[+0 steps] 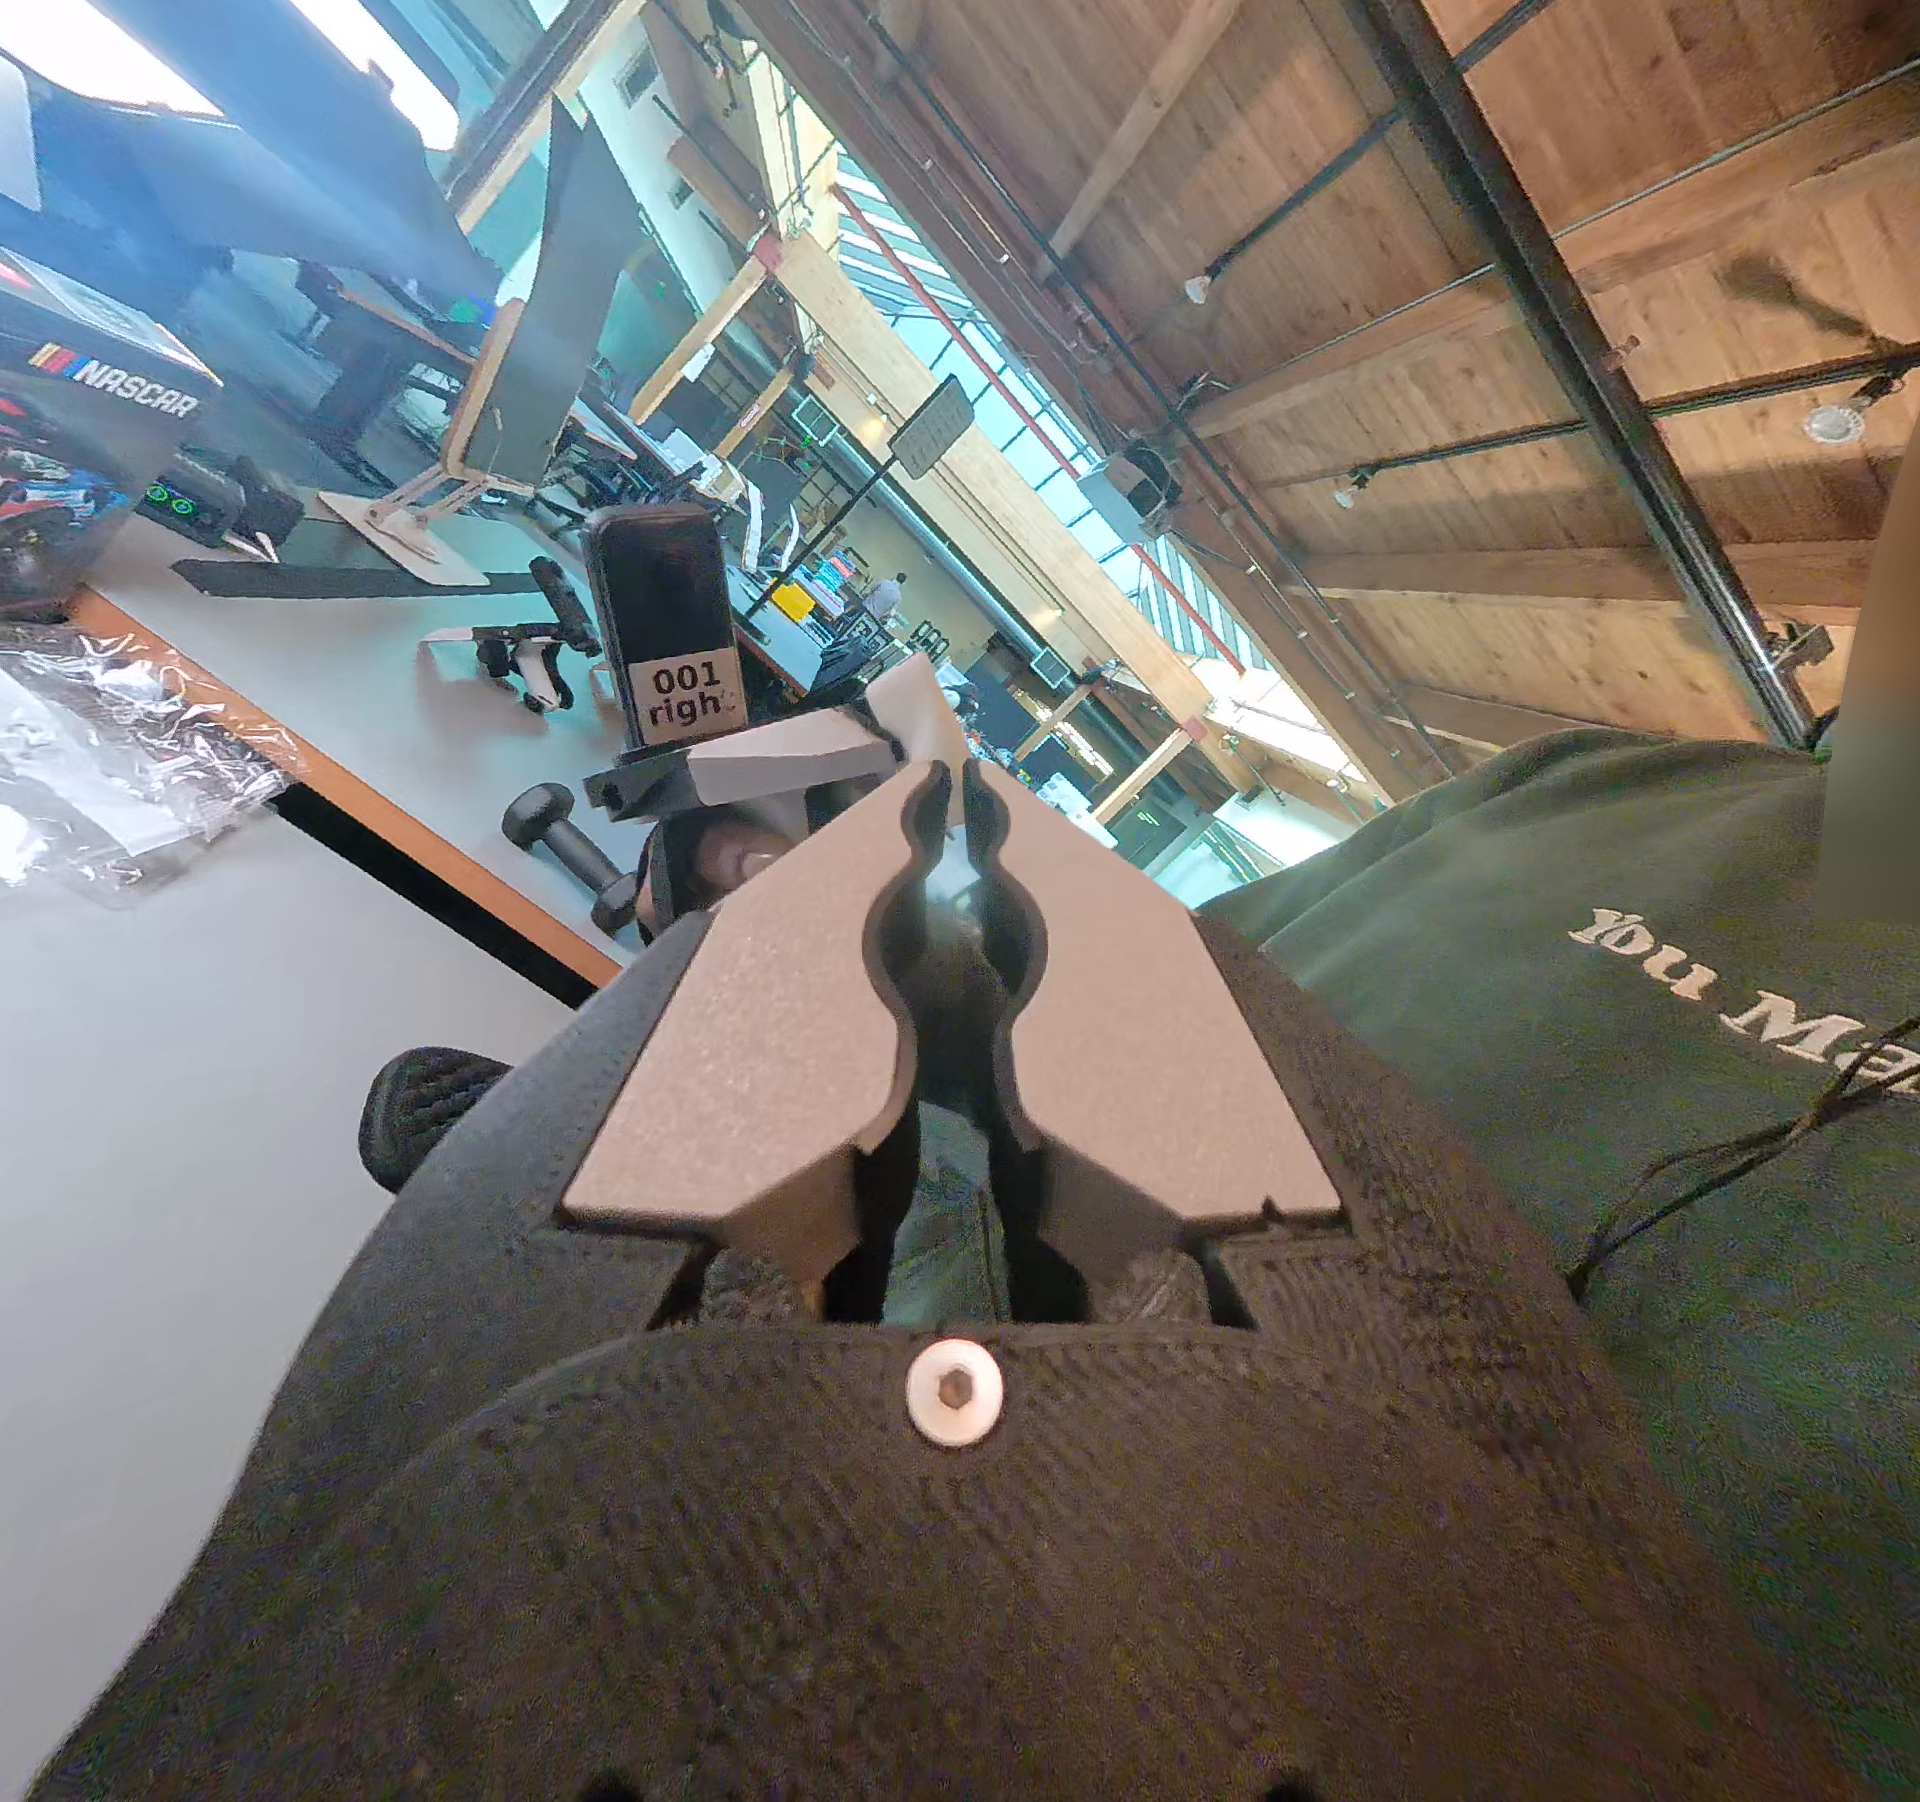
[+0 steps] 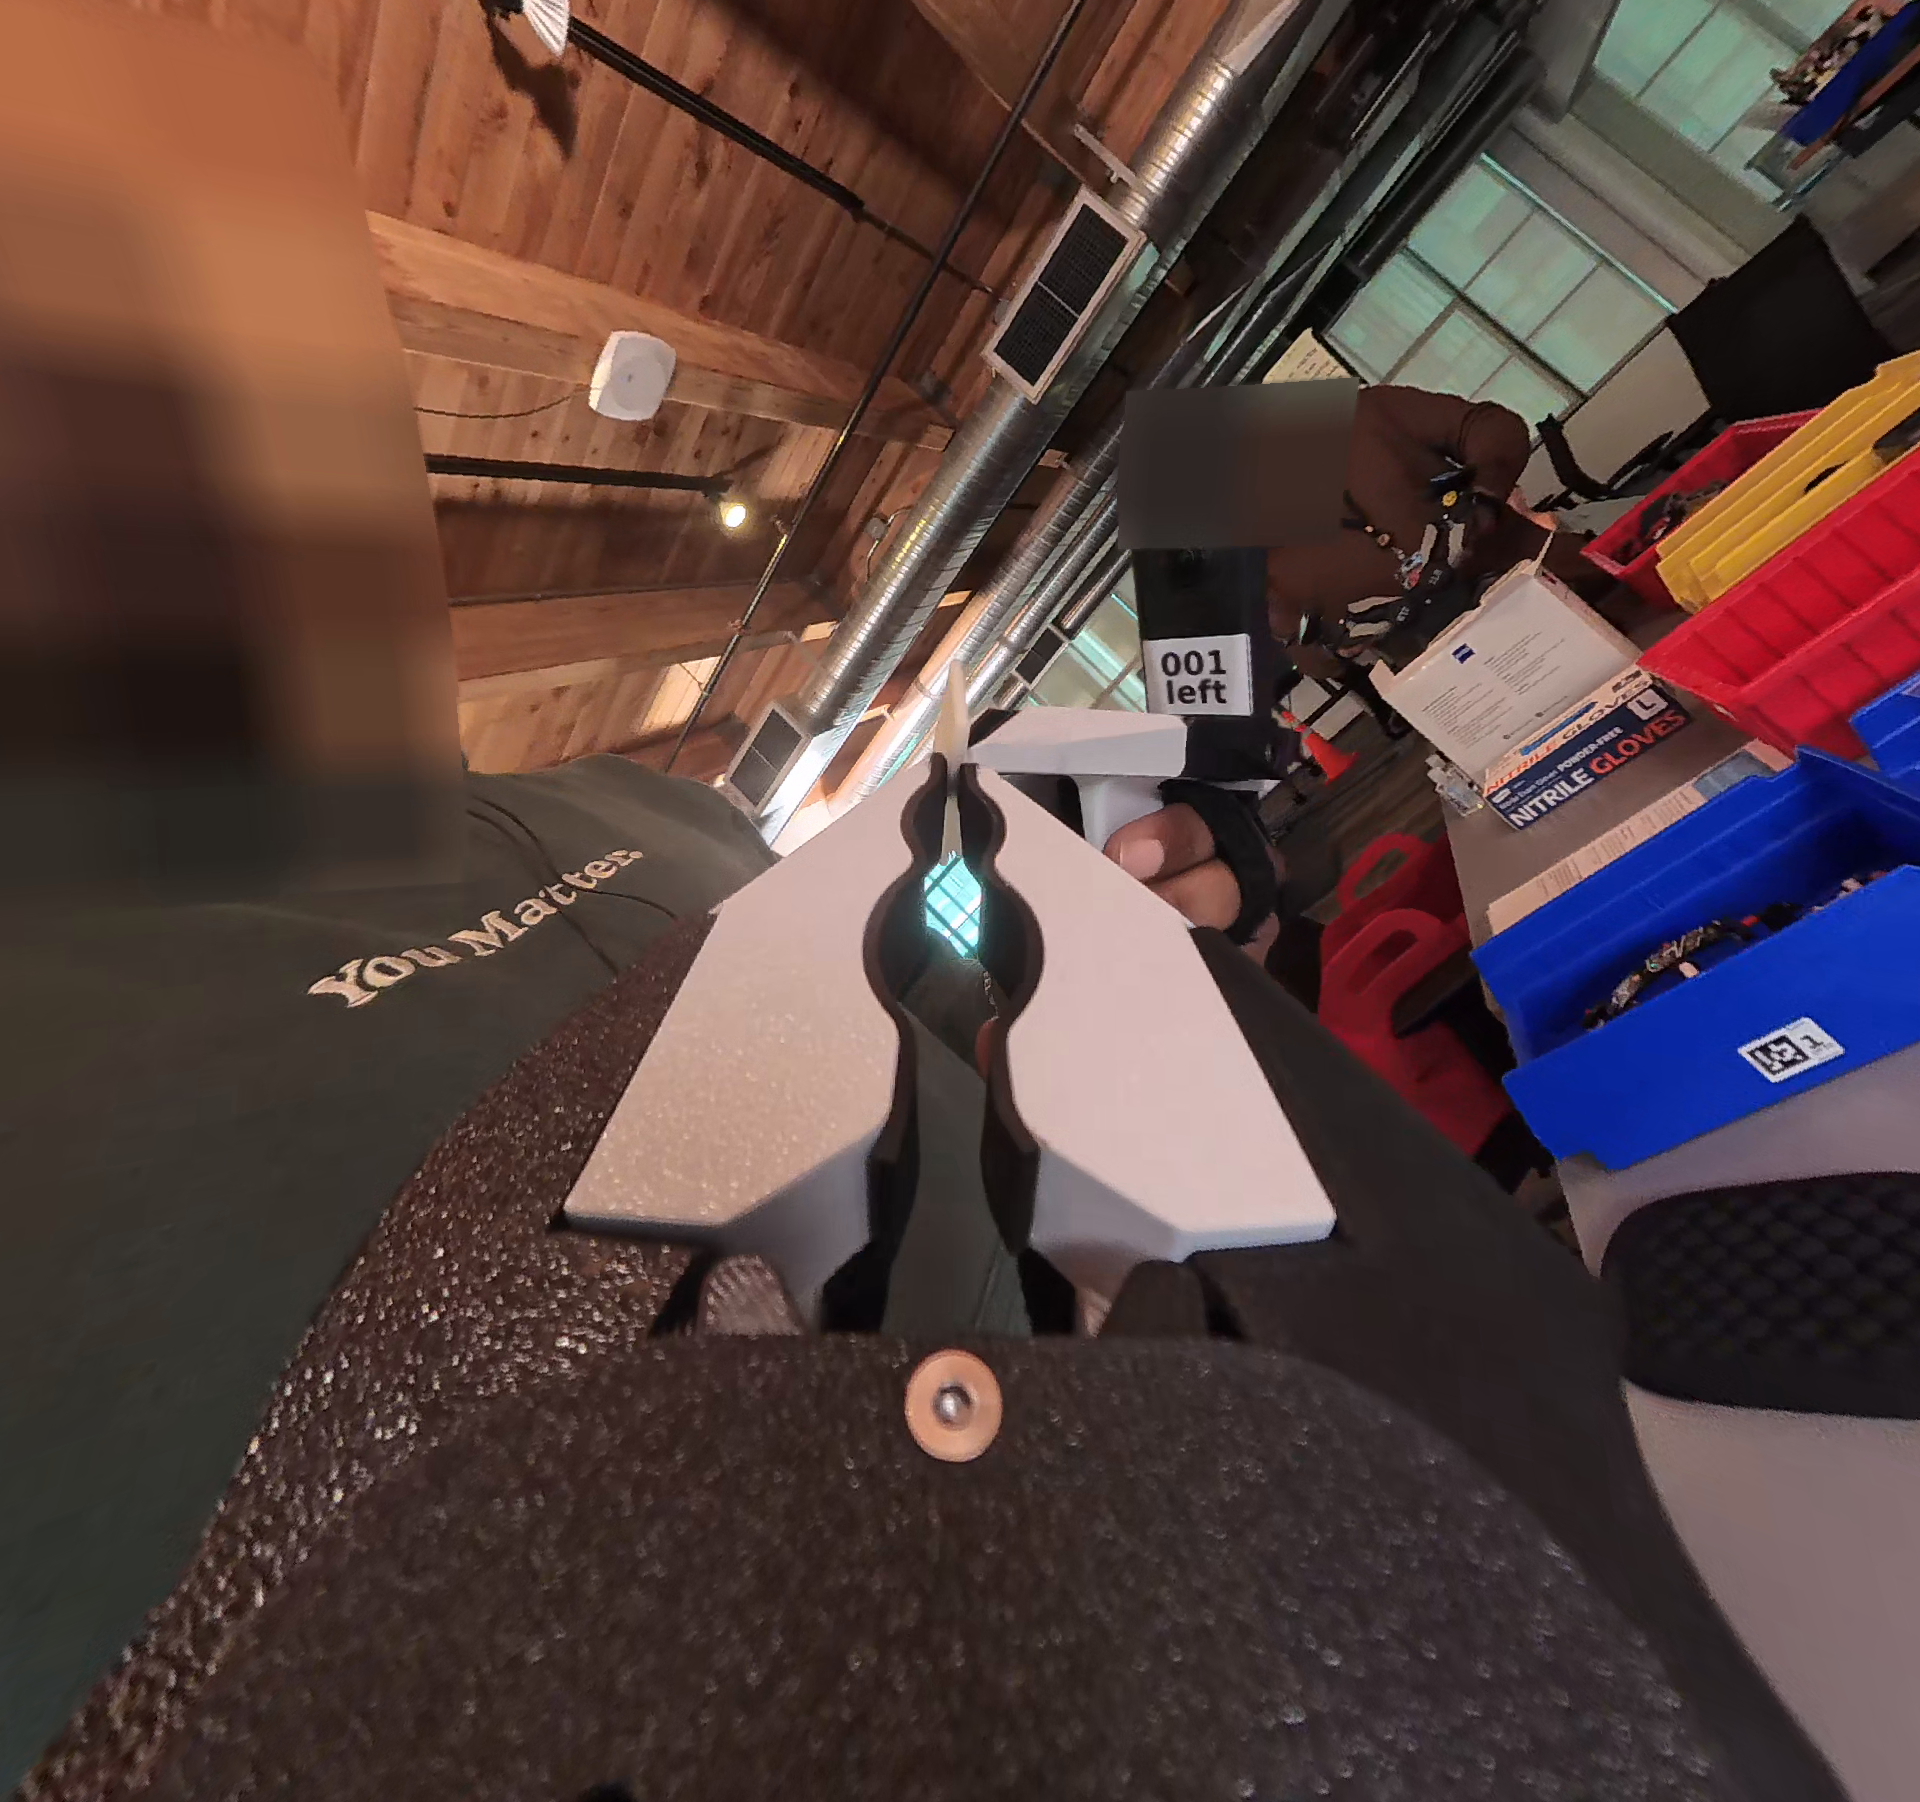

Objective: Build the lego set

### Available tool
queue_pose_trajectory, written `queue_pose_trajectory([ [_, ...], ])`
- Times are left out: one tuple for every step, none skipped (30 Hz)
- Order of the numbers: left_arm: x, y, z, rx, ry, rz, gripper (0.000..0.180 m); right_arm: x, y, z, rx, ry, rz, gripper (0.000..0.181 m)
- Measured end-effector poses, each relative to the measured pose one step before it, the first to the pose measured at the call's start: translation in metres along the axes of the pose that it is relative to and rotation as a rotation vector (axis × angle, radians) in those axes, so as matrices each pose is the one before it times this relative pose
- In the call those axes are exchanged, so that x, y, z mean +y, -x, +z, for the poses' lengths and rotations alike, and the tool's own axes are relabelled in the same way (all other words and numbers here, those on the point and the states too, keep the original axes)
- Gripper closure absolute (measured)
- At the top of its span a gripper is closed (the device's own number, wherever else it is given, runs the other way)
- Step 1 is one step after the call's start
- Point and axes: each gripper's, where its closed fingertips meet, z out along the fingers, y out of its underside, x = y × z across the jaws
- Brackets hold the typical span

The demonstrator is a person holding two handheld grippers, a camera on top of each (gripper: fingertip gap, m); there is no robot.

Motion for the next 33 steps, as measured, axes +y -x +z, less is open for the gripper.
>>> queue_pose_trajectory([
  [0.00192,-0.00025,0.00434,-0.0049,0.0015,0.0036,0.179,-0.00018,0.00252,-0.00374,-0.0059,0.0038,0.0006,0.181],
  [0.00176,0.00002,0.00390,-0.0059,0.0016,0.0018,0.179,-0.00019,0.00236,-0.00357,-0.0048,0.0032,0.0007,0.181],
  [0.00174,0.00027,0.00368,-0.0073,0.0029,0.0032,0.180,-0.00035,0.00195,-0.00333,-0.0023,0.0032,-0.0005,0.181],
  [0.00154,-0.00001,0.00335,-0.0066,0.0037,0.0047,0.180,-0.00020,0.00201,-0.00306,-0.0030,0.0027,-0.0011,0.181],
  [0.00136,0.00010,0.00303,-0.0077,0.0036,0.0061,0.180,-0.00058,0.00243,-0.00288,-0.0057,0.0011,-0.0001,0.181],
  [0.00097,0.00048,0.00276,-0.0113,0.0036,0.0091,0.180,-0.00037,0.00229,-0.00236,-0.0051,0.0015,0.0004,0.181],
  [0.00111,0.00004,0.00256,-0.0097,0.0069,0.0124,0.180,-0.00022,0.00177,-0.00220,-0.0033,0.0023,0.0001,0.181],
  [0.00151,0.00012,0.00255,-0.0124,0.0128,0.0159,0.180,0.00030,0.00124,-0.00184,-0.0002,0.0049,0.0004,0.181],
  [0.00174,0.00200,0.00234,-0.0295,0.0177,0.0245,0.180,0.00009,0.00080,-0.00184,0.0010,0.0029,0.0006,0.181],
  [0.00195,0.00318,0.00191,-0.0408,0.0226,0.0351,0.180,-0.00011,0.00088,-0.00174,-0.0010,0.0005,0.0017,0.181],
  [0.00119,0.00320,0.00130,-0.0443,0.0228,0.0452,0.180,-0.00012,0.00096,-0.00166,-0.0029,0.0005,0.0020,0.181],
  [0.00038,0.00400,0.00021,-0.0534,0.0218,0.0574,0.180,0.00001,0.00126,-0.00151,-0.0042,0.0007,0.0020,0.181],
  [0.00059,0.00408,-0.00050,-0.0537,0.0272,0.0644,0.180,0.00009,0.00085,-0.00149,-0.0026,0.0008,0.0032,0.181],
  [0.00001,0.00374,-0.00116,-0.0481,0.0255,0.0617,0.180,0.00016,0.00002,-0.00161,0.0019,0.0013,0.0036,0.181],
  [-0.00096,0.00413,-0.00203,-0.0476,0.0197,0.0557,0.180,0.00010,-0.00074,-0.00206,0.0057,0.0006,0.0033,0.181],
  [-0.00109,0.00315,-0.00235,-0.0369,0.0184,0.0519,0.180,0.00011,-0.00091,-0.00231,0.0044,0.0000,0.0048,0.181],
  [-0.00112,0.00108,-0.00247,-0.0182,0.0181,0.0424,0.180,0.00007,-0.00089,-0.00203,0.0028,-0.0017,0.0054,0.181],
  [-0.00071,-0.00134,-0.00200,0.0055,0.0161,0.0239,0.180,-0.00001,-0.00131,-0.00138,0.0063,-0.0033,0.0022,0.181],
  [-0.00040,-0.00307,-0.00137,0.0272,0.0101,-0.0045,0.180,0.00032,-0.00065,-0.00035,0.0042,-0.0007,-0.0010,0.181],
  [-0.00076,-0.00345,-0.00101,0.0409,-0.0011,-0.0346,0.180,0.00077,-0.00027,0.00082,0.0022,0.0031,-0.0014,0.181],
  [-0.00209,-0.00270,-0.00117,0.0427,-0.0175,-0.0508,0.180,0.00085,-0.00041,0.00213,0.0034,0.0040,-0.0037,0.181],
  [-0.00318,-0.00197,-0.00167,0.0377,-0.0294,-0.0486,0.180,0.00058,-0.00038,0.00297,0.0037,0.0031,-0.0062,0.181],
  [-0.00234,-0.00194,-0.00172,0.0354,-0.0226,-0.0386,0.180,0.00053,-0.00028,0.00378,0.0024,0.0039,-0.0080,0.181],
  [-0.00105,-0.00214,-0.00166,0.0324,-0.0096,-0.0283,0.173,0.00047,-0.00028,0.00423,0.0024,0.0031,-0.0093,0.181],
  [-0.00078,-0.00229,-0.00159,0.0325,-0.0046,-0.0249,0.169,-0.00038,-0.00077,0.00465,0.0048,-0.0018,-0.0094,0.181],
  [-0.00138,-0.00231,-0.00177,0.0337,-0.0056,-0.0272,0.166,-0.00105,-0.00022,0.00501,0.0020,-0.0063,-0.0085,0.181],
  [-0.00180,-0.00229,-0.00230,0.0329,-0.0061,-0.0267,0.163,-0.00102,0.00047,0.00526,-0.0030,-0.0061,-0.0062,0.181],
  [-0.00152,-0.00214,-0.00287,0.0305,-0.0037,-0.0212,0.163,-0.00069,0.00003,0.00546,-0.0013,-0.0029,-0.0072,0.181],
  [-0.00128,-0.00103,-0.00336,0.0196,-0.0013,-0.0116,0.165,-0.00019,-0.00077,0.00523,0.0022,-0.0001,-0.0087,0.181],
  [-0.00093,-0.00010,-0.00377,0.0102,-0.0005,-0.0032,0.167,0.00034,-0.00129,0.00506,0.0020,0.0032,-0.0064,0.181],
  [-0.00069,-0.00090,-0.00391,0.0125,0.0006,-0.0027,0.169,0.00052,-0.00140,0.00486,0.0010,0.0037,-0.0050,0.181],
  [-0.00038,-0.00098,-0.00408,0.0114,0.0028,-0.0053,0.171,0.00040,-0.00190,0.00469,0.0013,0.0001,-0.0035,0.181],
  [0.00015,-0.00043,-0.00440,0.0057,0.0047,-0.0025,0.172,0.00019,-0.00205,0.00470,0.0009,-0.0039,-0.0008,0.181],
])
